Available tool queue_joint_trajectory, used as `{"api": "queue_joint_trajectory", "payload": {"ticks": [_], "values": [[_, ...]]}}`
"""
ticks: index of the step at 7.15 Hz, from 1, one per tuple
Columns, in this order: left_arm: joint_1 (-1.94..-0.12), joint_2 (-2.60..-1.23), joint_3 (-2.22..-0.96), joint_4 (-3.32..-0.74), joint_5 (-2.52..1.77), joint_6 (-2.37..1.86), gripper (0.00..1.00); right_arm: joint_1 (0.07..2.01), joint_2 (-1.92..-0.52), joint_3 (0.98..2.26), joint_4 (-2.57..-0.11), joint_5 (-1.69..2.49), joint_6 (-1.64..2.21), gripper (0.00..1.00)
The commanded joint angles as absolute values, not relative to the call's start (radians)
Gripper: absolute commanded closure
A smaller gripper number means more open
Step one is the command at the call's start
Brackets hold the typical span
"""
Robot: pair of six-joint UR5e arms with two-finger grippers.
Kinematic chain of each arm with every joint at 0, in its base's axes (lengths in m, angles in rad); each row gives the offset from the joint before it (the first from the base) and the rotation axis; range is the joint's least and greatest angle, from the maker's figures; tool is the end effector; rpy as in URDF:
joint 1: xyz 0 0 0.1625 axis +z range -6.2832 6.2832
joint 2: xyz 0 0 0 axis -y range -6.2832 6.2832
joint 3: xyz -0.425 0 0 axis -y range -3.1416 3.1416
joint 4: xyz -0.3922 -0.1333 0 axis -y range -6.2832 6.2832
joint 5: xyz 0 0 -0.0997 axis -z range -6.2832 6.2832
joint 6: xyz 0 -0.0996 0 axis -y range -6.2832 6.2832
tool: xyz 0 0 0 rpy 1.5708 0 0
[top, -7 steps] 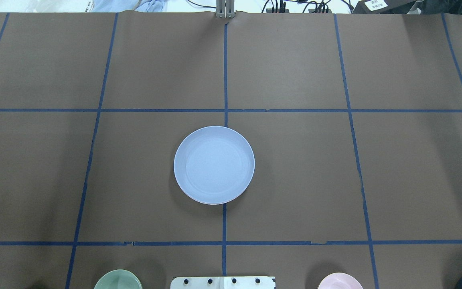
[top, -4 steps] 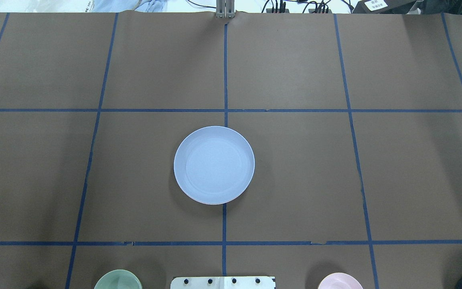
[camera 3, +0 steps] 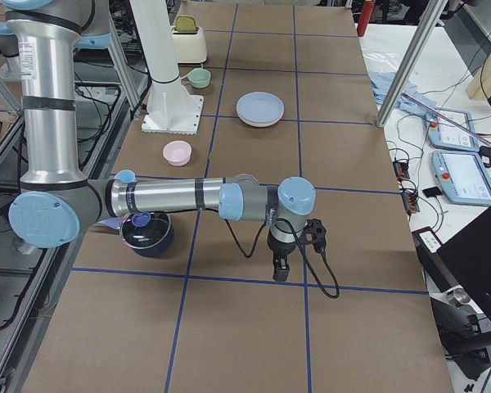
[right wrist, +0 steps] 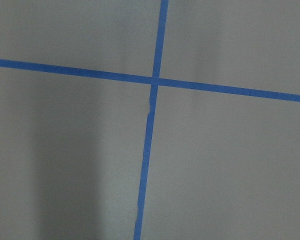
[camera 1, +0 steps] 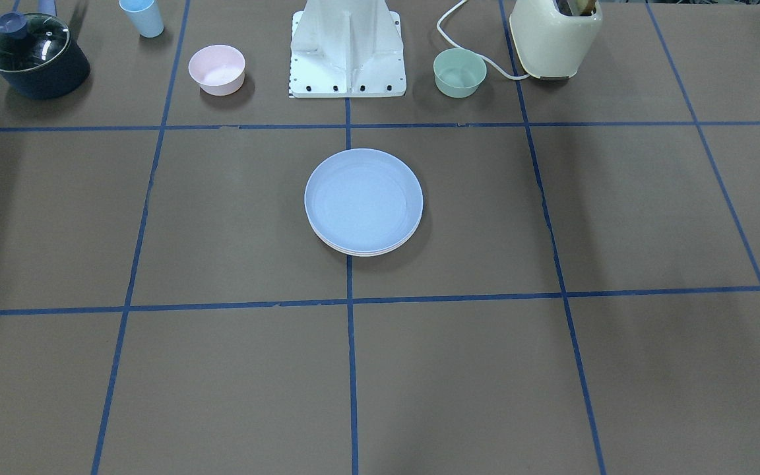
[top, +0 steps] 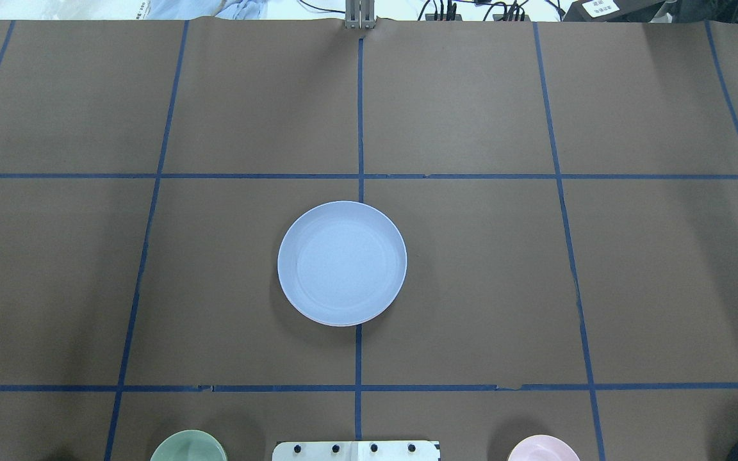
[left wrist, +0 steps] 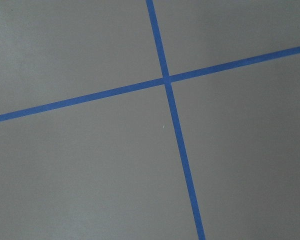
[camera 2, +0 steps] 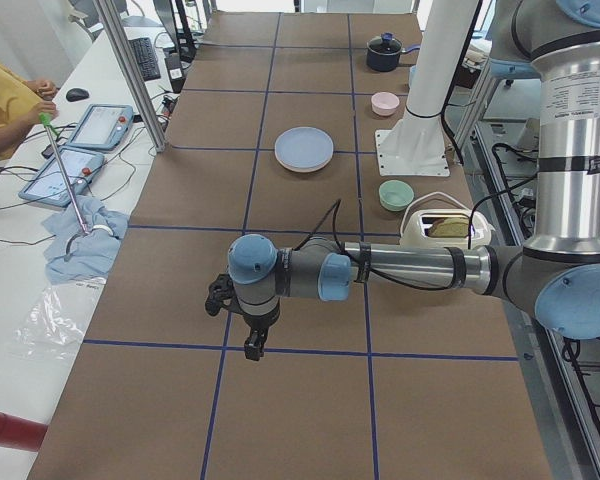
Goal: Stack three plates with pink and blue
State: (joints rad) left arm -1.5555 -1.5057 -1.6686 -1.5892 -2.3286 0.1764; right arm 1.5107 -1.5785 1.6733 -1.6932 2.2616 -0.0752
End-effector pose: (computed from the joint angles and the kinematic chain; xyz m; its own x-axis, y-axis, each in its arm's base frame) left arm -0.0577 -0.4685 0.6409 0.7118 0.2207 -0.6668 -0.1424 0.9750 0.1708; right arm 0.0406 -0.4880 0.6299 0.7637 -0.1036 0.6372 0.1177 0.9928 0.0203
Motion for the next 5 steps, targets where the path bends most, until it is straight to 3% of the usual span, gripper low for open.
{"api": "queue_joint_trajectory", "payload": {"ticks": [1, 5], "values": [[-1.555, -1.505, -1.669, -1.589, -2.329, 0.176, 0.0, 1.508, -1.578, 1.674, -1.693, 2.264, -0.075, 0.0], [-1.555, -1.505, -1.669, -1.589, -2.329, 0.176, 0.0, 1.5, -1.578, 1.674, -1.694, 2.266, -0.075, 0.0]]}}
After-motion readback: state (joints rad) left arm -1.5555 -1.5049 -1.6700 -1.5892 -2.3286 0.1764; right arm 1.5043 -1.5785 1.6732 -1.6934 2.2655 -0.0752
